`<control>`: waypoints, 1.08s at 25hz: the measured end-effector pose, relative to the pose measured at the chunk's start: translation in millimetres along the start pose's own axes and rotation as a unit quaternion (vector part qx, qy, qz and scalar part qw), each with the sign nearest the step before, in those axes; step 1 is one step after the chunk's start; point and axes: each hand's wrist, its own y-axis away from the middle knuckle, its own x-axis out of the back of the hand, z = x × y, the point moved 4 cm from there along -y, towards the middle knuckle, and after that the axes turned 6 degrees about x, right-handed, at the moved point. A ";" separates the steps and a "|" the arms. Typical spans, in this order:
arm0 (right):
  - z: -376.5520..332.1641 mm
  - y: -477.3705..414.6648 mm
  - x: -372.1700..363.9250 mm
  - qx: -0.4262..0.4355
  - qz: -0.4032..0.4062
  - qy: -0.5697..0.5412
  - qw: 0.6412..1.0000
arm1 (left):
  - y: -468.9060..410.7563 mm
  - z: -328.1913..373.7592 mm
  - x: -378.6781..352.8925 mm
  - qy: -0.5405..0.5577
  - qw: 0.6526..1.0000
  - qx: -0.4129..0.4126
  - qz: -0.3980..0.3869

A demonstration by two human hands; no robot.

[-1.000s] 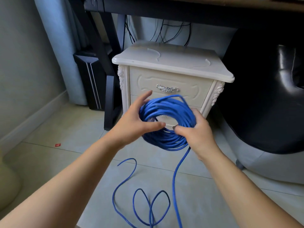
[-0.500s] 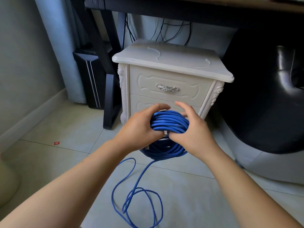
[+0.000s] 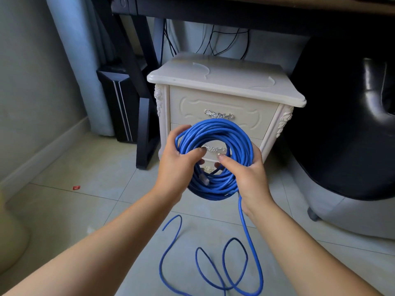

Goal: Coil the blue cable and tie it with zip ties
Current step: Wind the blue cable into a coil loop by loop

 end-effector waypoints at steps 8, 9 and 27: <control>-27.9 -8.5 15.0 0.115 -0.009 0.172 0.978 | -16.7 4.6 10.5 -0.171 0.978 0.004 -0.117; -31.6 -7.2 13.8 0.139 -0.039 0.217 0.965 | -16.6 6.4 10.4 -0.213 0.970 -0.025 -0.117; -21.1 -9.5 17.5 0.054 -0.125 0.054 0.989 | -13.1 10.4 5.8 -0.120 0.991 -0.017 -0.062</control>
